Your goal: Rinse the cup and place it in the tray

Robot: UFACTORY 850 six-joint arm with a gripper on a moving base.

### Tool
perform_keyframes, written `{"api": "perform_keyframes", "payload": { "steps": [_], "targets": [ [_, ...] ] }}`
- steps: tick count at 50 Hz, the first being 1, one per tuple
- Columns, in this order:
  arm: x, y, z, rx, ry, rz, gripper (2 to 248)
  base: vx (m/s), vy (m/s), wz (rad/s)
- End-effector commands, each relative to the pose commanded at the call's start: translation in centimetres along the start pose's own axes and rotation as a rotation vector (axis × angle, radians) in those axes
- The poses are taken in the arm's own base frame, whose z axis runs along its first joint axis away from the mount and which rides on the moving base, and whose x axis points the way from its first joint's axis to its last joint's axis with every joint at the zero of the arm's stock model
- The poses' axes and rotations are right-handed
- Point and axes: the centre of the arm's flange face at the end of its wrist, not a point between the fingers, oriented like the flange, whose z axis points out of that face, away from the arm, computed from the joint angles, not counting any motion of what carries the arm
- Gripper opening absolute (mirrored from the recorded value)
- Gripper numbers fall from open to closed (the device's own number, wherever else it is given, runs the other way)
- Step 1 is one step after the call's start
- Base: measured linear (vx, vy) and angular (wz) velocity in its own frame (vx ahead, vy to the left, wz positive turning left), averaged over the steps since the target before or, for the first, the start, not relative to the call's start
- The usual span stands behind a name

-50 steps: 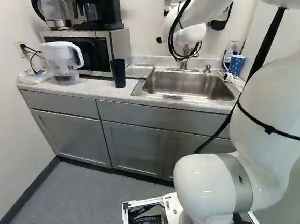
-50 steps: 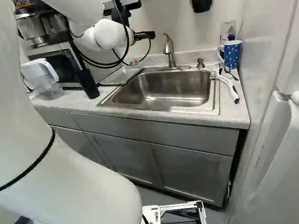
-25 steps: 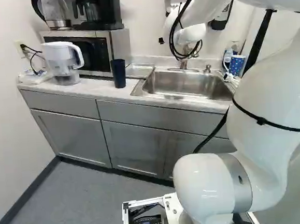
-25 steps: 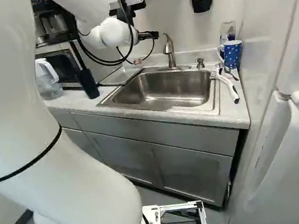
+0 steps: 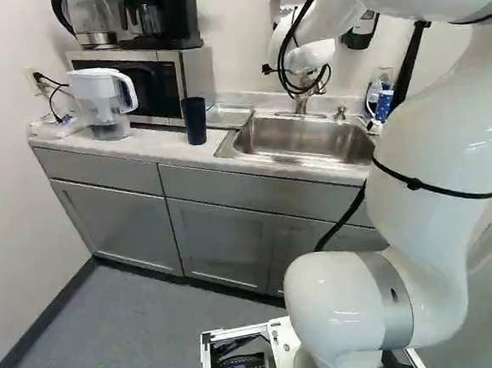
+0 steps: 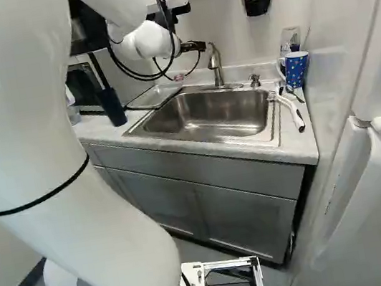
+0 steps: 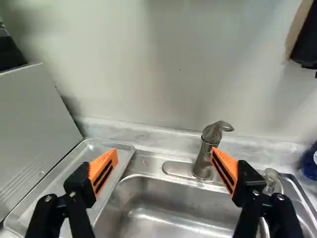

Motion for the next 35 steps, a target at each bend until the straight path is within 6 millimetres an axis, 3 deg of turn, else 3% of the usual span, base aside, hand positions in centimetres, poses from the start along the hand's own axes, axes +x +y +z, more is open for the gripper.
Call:
{"api": "perform_keyframes", "payload": {
  "steps": [35],
  "targets": [
    [0.5,1.4,4.0,-0.022,-0.038,0.006,247,0.0,0.0,0.0]
  ]
}}
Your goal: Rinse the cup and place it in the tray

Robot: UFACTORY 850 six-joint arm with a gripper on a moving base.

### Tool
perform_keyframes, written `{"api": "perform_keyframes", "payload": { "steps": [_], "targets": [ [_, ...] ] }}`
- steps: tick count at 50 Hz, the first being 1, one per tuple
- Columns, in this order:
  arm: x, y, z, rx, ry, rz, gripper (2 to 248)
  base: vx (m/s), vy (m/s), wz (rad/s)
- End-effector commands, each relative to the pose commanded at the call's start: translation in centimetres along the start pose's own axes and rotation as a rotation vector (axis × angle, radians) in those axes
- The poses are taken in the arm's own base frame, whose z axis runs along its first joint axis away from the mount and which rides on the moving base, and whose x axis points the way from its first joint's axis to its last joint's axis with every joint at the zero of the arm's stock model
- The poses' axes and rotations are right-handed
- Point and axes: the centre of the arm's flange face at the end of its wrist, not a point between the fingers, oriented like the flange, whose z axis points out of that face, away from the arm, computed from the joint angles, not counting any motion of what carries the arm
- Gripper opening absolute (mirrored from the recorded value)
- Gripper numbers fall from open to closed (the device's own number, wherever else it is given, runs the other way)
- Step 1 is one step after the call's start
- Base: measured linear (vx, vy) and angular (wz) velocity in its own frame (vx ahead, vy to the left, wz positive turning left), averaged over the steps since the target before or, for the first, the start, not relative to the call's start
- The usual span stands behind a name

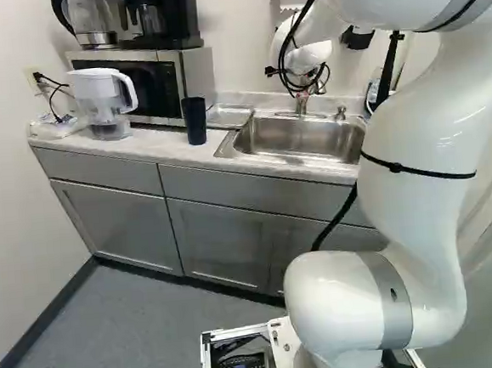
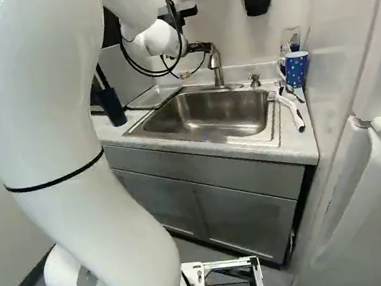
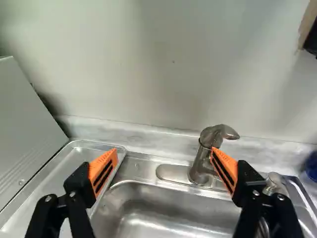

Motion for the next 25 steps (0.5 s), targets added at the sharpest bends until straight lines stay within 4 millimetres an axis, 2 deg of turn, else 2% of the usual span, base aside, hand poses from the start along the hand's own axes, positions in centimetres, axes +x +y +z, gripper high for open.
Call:
{"api": "perform_keyframes", "payload": {
  "steps": [25],
  "targets": [
    [0.3,1.0,1.2,-0.015,0.004,0.005,247,0.0,0.0,0.0]
  ]
}}
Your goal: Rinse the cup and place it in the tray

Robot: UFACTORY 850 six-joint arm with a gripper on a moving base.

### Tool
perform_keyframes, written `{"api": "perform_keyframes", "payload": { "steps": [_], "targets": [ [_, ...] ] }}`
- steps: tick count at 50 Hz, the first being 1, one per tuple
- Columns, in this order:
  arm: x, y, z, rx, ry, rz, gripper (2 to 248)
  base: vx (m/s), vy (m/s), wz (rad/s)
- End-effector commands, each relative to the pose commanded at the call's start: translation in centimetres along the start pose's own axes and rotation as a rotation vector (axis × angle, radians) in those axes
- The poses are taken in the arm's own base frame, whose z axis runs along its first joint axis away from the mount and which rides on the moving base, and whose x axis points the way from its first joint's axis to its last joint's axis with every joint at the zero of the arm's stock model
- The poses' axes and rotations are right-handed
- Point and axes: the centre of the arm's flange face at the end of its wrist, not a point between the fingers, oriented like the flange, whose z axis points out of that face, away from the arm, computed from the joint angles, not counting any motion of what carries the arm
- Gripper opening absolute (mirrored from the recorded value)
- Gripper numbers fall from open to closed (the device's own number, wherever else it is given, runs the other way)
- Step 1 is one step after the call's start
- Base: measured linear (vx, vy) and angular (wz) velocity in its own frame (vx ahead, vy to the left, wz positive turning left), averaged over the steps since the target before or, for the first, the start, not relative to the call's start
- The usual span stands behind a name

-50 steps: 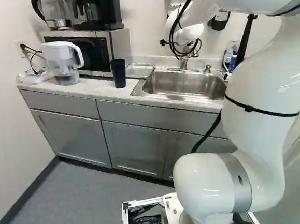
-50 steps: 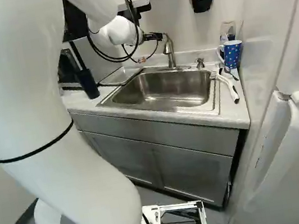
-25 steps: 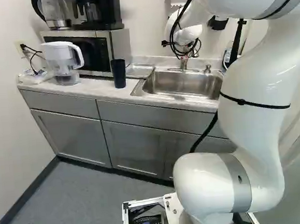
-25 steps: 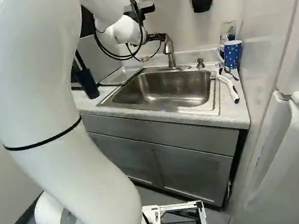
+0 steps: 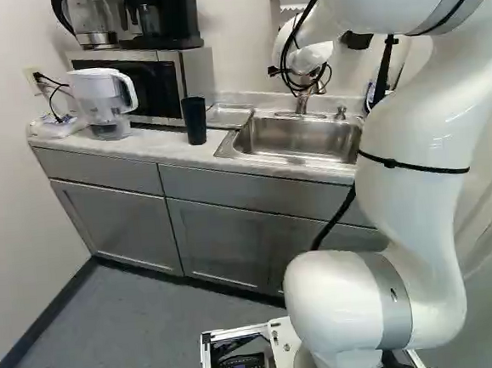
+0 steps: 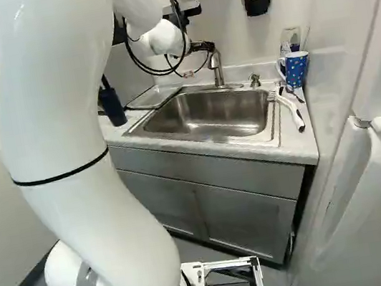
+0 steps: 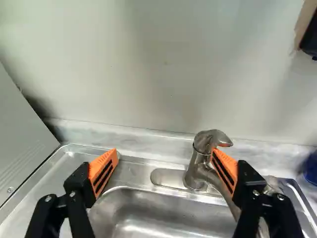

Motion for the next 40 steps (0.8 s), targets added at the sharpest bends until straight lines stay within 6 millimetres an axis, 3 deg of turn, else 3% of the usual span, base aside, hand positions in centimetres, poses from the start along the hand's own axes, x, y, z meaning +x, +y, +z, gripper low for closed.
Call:
{"api": "perform_keyframes", "payload": {
  "steps": [40],
  "targets": [
    [0.8,0.0,1.4,0.0,0.056,0.0,247,0.0,0.0,0.0]
  ]
}}
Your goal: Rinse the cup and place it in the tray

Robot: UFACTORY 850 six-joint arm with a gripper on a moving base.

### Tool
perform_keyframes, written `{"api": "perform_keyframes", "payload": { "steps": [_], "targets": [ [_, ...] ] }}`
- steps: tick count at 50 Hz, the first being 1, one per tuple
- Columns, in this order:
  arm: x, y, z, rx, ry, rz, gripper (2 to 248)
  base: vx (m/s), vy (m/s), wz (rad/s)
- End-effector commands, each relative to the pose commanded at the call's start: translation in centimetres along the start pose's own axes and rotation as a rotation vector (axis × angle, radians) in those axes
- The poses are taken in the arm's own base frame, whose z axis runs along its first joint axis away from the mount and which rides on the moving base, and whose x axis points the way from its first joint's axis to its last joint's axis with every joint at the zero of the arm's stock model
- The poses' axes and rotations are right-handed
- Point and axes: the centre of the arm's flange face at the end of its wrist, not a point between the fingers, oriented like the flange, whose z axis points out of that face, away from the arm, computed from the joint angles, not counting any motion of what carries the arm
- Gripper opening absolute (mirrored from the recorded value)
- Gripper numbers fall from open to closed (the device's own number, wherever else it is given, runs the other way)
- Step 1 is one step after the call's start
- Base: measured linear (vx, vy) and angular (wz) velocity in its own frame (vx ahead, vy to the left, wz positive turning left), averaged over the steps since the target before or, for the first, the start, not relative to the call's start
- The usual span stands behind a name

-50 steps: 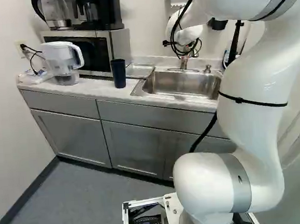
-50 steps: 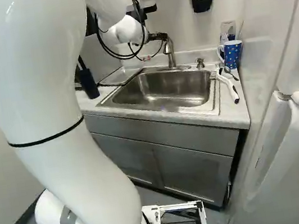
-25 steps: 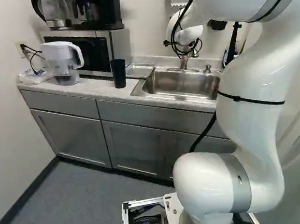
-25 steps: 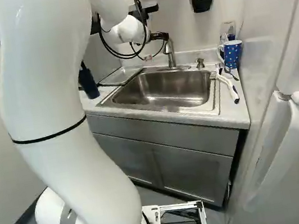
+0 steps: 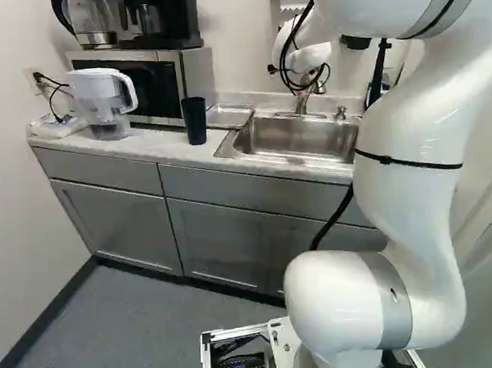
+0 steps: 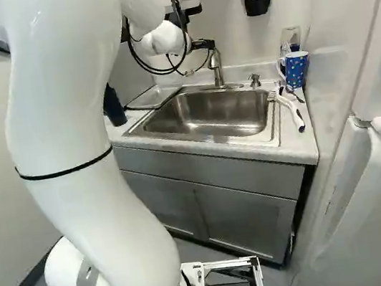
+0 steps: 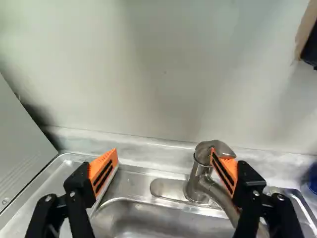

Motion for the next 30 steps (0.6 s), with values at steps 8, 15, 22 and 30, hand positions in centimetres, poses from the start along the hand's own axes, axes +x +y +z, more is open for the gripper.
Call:
{"api": "perform_keyframes", "payload": {
  "steps": [8,15,22,30],
  "targets": [
    [0.3,0.2,0.5,-0.003,0.024,0.001,247,0.0,0.0,0.0],
    [0.6,0.4,0.9,-0.006,0.05,0.001,247,0.0,0.0,0.0],
    [0.9,0.7,1.4,-0.01,0.079,0.002,247,0.0,0.0,0.0],
    [1.3,0.9,2.1,-0.013,0.113,0.003,247,0.0,0.0,0.0]
  ]
}}
